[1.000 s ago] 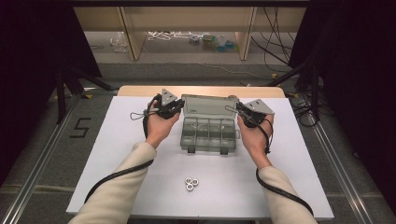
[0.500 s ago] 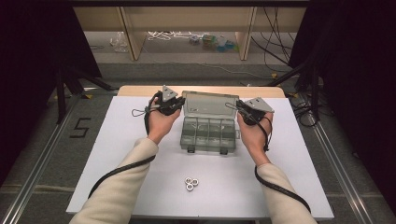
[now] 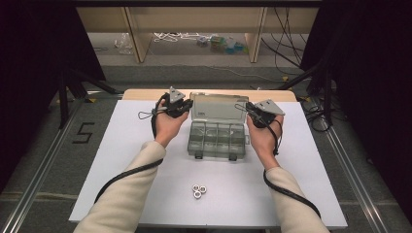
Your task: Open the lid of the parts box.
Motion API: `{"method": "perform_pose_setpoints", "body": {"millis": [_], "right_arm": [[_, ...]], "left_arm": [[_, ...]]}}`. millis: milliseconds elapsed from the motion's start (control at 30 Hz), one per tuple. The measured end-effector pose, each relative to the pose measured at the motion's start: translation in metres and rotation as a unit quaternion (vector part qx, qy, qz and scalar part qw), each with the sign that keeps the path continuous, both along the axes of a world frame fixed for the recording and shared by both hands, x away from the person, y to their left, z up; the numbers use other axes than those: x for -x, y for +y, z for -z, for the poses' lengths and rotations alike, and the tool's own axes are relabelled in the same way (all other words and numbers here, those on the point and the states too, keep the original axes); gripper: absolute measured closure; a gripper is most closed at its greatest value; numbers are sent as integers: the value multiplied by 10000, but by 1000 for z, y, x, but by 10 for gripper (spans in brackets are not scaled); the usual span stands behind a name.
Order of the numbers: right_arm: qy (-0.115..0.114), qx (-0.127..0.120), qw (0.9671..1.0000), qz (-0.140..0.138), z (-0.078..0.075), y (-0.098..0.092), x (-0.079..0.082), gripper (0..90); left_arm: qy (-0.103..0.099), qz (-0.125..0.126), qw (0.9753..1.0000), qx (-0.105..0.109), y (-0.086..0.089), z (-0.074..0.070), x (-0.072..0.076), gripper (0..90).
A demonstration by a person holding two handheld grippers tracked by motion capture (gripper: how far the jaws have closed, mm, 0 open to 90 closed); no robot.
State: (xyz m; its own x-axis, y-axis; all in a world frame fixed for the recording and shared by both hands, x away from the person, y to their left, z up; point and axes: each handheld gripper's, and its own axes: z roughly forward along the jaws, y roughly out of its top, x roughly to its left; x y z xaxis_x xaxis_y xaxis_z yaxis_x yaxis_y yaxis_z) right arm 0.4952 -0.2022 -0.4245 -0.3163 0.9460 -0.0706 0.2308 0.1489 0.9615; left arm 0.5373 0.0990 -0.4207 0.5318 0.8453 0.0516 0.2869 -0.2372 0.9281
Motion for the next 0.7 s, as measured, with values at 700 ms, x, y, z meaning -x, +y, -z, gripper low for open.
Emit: {"method": "perform_pose_setpoints", "body": {"millis": [700], "right_arm": [[79, -76, 9999, 38, 8, -1, -14, 861]], "left_arm": [[71, -52, 9999, 118, -2, 2, -8, 835]]}}
